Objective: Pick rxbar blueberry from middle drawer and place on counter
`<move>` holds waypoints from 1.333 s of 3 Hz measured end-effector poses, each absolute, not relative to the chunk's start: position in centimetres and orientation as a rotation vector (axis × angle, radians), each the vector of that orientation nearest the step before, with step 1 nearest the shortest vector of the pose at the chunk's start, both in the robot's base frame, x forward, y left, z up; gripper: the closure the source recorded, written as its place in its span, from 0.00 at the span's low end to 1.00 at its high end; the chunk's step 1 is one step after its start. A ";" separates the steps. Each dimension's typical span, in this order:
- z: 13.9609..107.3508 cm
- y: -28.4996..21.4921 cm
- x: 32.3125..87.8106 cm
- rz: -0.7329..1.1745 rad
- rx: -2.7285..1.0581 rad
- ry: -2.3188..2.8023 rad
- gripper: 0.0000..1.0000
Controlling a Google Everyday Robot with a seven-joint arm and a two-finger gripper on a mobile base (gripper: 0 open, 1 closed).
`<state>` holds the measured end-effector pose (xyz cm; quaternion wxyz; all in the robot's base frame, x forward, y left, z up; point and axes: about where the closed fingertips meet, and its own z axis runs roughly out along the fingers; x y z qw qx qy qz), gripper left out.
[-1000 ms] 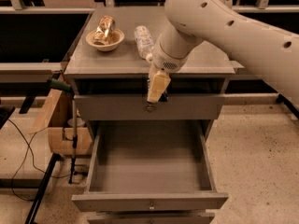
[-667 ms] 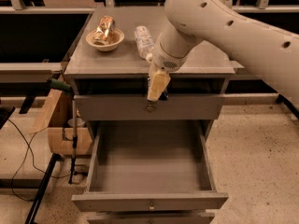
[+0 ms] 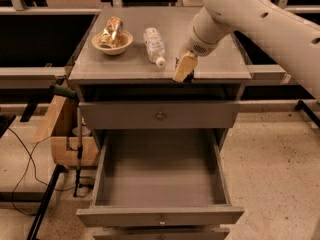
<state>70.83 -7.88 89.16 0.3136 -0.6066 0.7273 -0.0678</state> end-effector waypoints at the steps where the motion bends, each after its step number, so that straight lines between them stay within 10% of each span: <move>1: 89.5 -11.9 75.6 -0.203 -1.437 1.913 1.00; 2: 89.3 -15.1 79.1 -0.196 -1.300 1.876 1.00; 4: 88.6 -17.9 83.2 -0.162 -1.155 1.790 0.60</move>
Offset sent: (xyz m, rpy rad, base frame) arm 0.1256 -0.1196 0.0082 0.2827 -0.2689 -0.2247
